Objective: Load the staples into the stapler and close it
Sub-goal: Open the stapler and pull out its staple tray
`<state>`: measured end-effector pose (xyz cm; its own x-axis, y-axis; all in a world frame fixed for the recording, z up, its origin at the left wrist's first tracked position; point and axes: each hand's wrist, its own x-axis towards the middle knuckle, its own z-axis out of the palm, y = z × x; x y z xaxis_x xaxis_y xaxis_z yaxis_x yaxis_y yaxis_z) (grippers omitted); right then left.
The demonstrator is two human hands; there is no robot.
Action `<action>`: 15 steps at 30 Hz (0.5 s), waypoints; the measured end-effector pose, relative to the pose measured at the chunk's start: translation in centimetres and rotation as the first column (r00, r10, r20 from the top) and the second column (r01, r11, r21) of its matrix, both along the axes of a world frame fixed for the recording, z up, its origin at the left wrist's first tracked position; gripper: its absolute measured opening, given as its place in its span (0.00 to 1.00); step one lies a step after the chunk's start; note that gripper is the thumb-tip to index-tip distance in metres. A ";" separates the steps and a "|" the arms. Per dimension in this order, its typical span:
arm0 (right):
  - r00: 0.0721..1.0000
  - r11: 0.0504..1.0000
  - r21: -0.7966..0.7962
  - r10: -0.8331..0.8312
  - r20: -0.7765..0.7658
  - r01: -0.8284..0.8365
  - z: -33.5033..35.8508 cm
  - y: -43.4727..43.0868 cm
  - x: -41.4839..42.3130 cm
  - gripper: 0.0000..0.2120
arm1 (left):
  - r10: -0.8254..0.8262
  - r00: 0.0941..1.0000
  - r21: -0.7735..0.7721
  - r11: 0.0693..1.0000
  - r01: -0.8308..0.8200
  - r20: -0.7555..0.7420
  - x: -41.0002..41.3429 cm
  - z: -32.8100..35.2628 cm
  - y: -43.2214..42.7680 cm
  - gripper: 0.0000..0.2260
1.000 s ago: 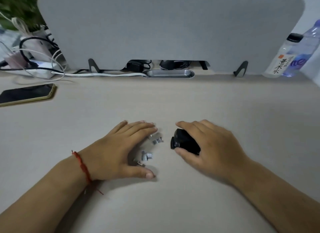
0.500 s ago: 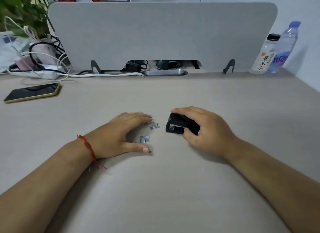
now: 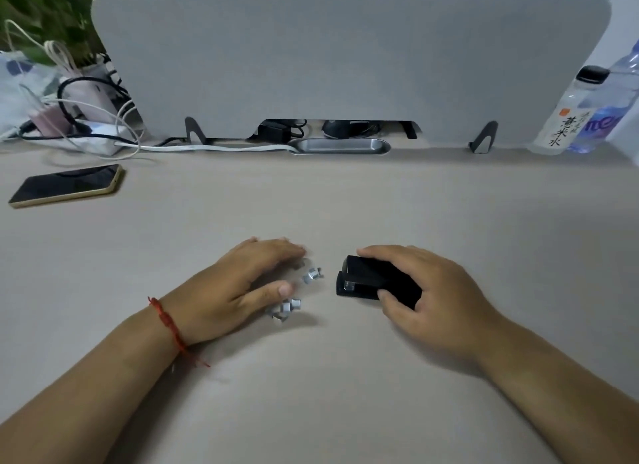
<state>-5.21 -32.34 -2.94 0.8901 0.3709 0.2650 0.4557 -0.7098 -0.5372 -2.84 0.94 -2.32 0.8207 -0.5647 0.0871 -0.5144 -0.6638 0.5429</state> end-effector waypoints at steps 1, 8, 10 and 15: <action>1.000 1.000 -0.006 0.011 0.001 -0.011 0.0 0.0 0.2 0.27 | -0.003 1.000 0.015 1.000 0.003 -0.002 0.2 -0.1 0.0 0.27; 0.997 0.997 -0.027 0.075 0.003 -0.075 -0.2 0.3 0.7 0.23 | -0.032 0.996 0.093 0.995 0.024 0.078 0.4 -0.2 0.0 0.25; 0.995 0.995 -0.024 0.096 0.000 -0.096 -0.1 0.6 0.8 0.23 | -0.032 0.994 0.101 0.995 0.022 0.104 0.5 -0.1 -0.3 0.26; 0.992 0.990 -0.064 0.125 0.034 -0.122 0.0 1.9 1.2 0.22 | -0.043 0.985 0.054 0.998 0.034 0.166 0.5 0.3 -1.9 0.22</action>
<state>-4.05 -30.48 -2.95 0.8261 0.4938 0.2714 0.5612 -0.6778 -0.4750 -2.38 -0.91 -1.98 0.7746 -0.6028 0.1914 -0.6206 -0.6660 0.4139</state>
